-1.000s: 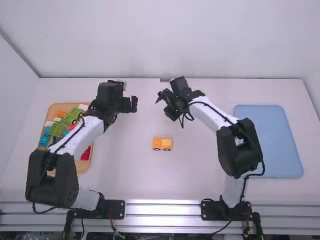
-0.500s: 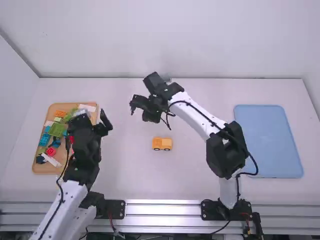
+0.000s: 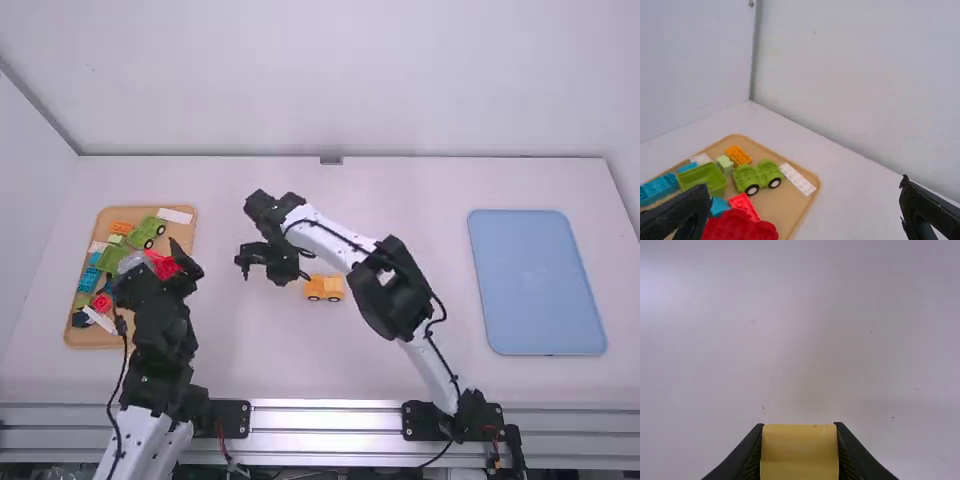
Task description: Assemble lego blocks to make yellow taxi
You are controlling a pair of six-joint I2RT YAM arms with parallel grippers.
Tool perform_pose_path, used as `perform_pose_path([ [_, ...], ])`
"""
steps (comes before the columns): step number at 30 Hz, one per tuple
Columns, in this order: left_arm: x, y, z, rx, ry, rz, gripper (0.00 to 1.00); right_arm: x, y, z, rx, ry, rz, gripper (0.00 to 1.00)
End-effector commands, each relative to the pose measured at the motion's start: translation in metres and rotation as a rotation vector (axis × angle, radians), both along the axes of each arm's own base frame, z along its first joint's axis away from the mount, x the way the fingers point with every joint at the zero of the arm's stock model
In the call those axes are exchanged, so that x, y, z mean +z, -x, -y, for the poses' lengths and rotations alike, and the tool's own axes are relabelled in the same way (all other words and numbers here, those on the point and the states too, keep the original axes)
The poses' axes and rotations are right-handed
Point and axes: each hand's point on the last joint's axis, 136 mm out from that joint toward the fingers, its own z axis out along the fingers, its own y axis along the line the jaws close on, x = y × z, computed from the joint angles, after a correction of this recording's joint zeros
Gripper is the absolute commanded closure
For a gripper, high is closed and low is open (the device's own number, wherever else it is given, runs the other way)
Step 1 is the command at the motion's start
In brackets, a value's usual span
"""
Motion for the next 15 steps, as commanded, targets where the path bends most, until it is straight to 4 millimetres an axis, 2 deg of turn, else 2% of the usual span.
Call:
perform_pose_path([
  [1, -0.001, 0.006, -0.008, 0.057, 0.002, 0.004, 0.01, -0.001, -0.004, -0.008, -0.024, -0.004, 0.015, 1.0],
  [5, -0.004, 0.006, -0.008, 0.056, 0.003, -0.005, 0.01, -0.012, 0.002, -0.012, -0.017, 0.007, 0.0, 0.99],
  [8, -0.006, 0.006, -0.008, 0.057, 0.001, -0.016, 0.01, -0.023, 0.015, -0.014, -0.002, 0.025, -0.041, 0.99],
  [15, -0.006, 0.006, -0.008, 0.056, 0.002, -0.018, 0.01, -0.026, 0.021, -0.019, 0.013, 0.023, -0.044, 0.91],
])
